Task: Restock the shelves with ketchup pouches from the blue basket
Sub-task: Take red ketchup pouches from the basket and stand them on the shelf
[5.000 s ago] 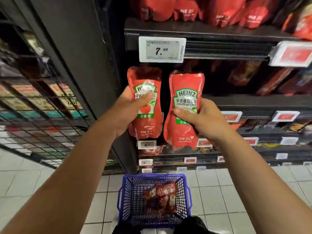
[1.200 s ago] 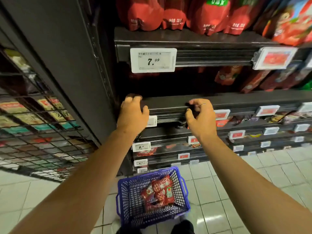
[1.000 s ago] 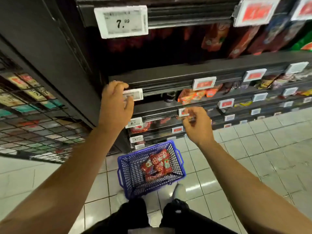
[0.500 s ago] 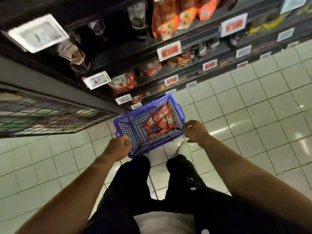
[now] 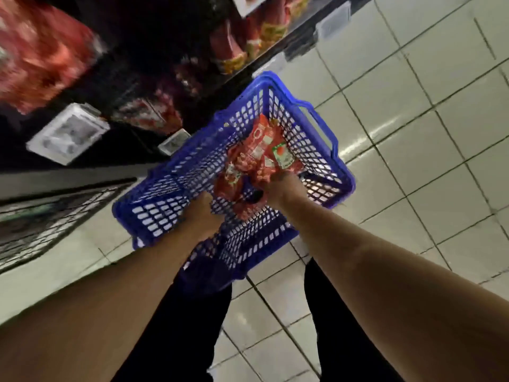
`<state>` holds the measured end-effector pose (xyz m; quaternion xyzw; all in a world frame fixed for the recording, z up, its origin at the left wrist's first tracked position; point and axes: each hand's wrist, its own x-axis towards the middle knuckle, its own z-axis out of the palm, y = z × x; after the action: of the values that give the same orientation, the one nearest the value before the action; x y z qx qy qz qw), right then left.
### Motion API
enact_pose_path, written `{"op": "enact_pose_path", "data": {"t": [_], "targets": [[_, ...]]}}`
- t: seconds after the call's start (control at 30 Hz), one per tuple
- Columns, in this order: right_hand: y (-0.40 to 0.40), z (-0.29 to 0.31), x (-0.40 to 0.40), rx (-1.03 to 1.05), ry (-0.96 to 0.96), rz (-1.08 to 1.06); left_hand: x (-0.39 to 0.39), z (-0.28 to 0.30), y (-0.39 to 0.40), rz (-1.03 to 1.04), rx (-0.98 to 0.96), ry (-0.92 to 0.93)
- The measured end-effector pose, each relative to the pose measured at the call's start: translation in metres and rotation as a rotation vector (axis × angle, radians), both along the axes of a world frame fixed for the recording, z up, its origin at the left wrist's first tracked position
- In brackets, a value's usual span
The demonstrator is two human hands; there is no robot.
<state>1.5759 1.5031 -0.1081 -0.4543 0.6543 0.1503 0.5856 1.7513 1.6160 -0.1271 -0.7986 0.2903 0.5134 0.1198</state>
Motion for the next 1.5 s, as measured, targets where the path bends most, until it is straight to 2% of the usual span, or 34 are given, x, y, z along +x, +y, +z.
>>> {"op": "enact_pose_path", "data": {"t": [0.1,0.2,0.37,0.47,0.53,0.67,0.73,0.87,0.97,1.07,1.17,1.33,1.5], "targets": [[-0.008,-0.075,0.022,-0.014,0.011,-0.127,0.0,-0.088,-0.012,0.105,-0.023,0.015],[-0.016,-0.131,0.042,-0.098,0.045,-0.123,-0.01,-0.148,-0.011,0.189,-0.081,-0.031],[-0.019,-0.194,0.08,-0.157,0.148,-0.468,-0.016,-0.201,-0.015,0.026,-0.124,-0.304],[-0.029,-0.214,0.09,-0.18,0.231,-0.511,-0.012,-0.218,-0.03,-0.021,-0.198,-0.389],[-0.034,-0.226,0.086,-0.138,0.157,-0.545,0.0,-0.226,-0.039,0.018,-0.166,-0.319],[-0.027,-0.216,0.058,-0.201,0.029,-0.494,0.023,-0.221,-0.041,0.12,-0.108,-0.01],[-0.025,-0.201,0.038,-0.121,-0.034,-0.469,0.028,-0.207,-0.037,0.183,-0.037,0.079],[-0.017,-0.141,-0.001,0.241,-0.333,-0.563,0.022,-0.148,-0.023,0.489,0.096,0.256],[-0.011,-0.071,-0.03,0.433,-0.634,-0.8,0.003,-0.077,-0.014,0.596,0.006,0.32],[-0.013,0.015,-0.062,0.571,-0.747,-0.876,-0.017,0.004,-0.009,0.623,-0.118,0.37],[-0.021,0.111,-0.085,0.535,-0.83,-0.743,-0.035,0.099,-0.012,0.588,-0.208,0.423],[-0.045,0.262,-0.101,0.474,-0.757,-0.442,-0.057,0.257,-0.027,0.611,-0.35,0.462],[-0.077,0.393,-0.11,0.38,-0.785,-0.287,-0.074,0.399,-0.043,0.659,-0.514,0.449]]}}
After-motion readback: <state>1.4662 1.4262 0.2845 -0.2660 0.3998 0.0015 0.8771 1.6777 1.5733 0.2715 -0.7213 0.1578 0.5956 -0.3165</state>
